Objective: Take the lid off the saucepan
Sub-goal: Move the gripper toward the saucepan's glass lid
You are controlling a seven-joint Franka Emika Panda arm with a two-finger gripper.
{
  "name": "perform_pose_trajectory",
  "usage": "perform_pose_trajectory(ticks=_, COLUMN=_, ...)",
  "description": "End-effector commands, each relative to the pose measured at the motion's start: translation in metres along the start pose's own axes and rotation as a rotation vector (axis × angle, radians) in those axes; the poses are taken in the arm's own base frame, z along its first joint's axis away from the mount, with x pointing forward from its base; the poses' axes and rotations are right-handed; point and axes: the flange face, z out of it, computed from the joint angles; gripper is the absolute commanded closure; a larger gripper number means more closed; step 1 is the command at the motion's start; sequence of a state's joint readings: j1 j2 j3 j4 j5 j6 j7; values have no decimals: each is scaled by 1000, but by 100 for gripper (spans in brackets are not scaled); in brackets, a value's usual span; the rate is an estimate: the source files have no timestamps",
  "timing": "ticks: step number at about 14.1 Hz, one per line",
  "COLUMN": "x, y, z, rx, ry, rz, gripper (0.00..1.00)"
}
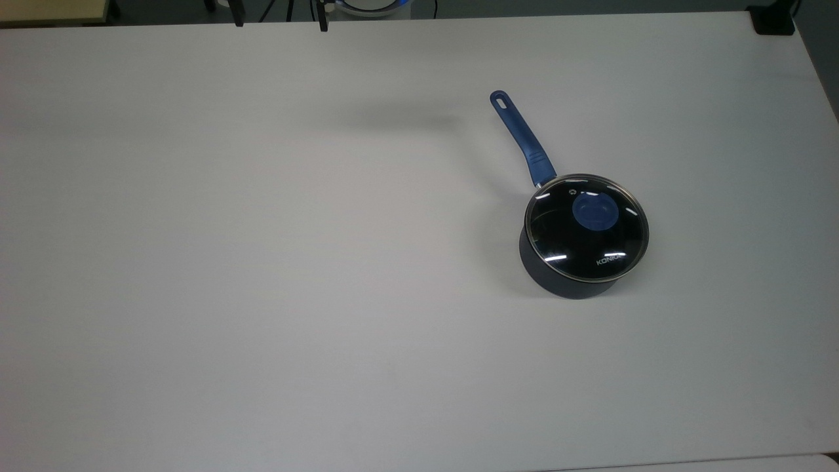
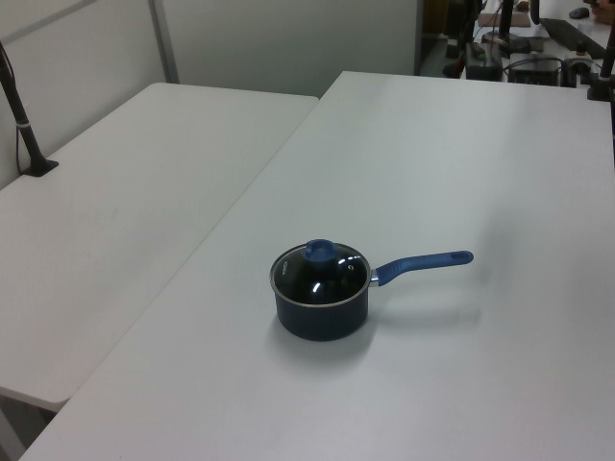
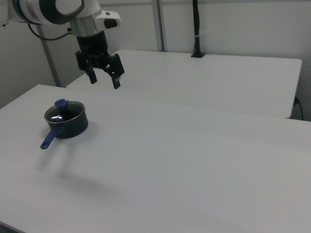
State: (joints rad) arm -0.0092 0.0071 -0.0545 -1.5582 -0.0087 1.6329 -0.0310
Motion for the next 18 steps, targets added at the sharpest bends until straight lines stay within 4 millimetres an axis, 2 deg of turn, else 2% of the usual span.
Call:
perform_pose_trajectory(ticks=1, x=-2, y=-1, z=0, rx=21, ry=10, rz=-7, gripper=0)
perform_pose_trajectory(ticks=15, x=-3, y=-1, z=1, rx=20, ry=7, rz=-19, gripper=0)
perform_pose_trajectory(ticks=18, x=-3, y=-5, z=9, rx=22, ry=-8, rz=-77, gripper=0)
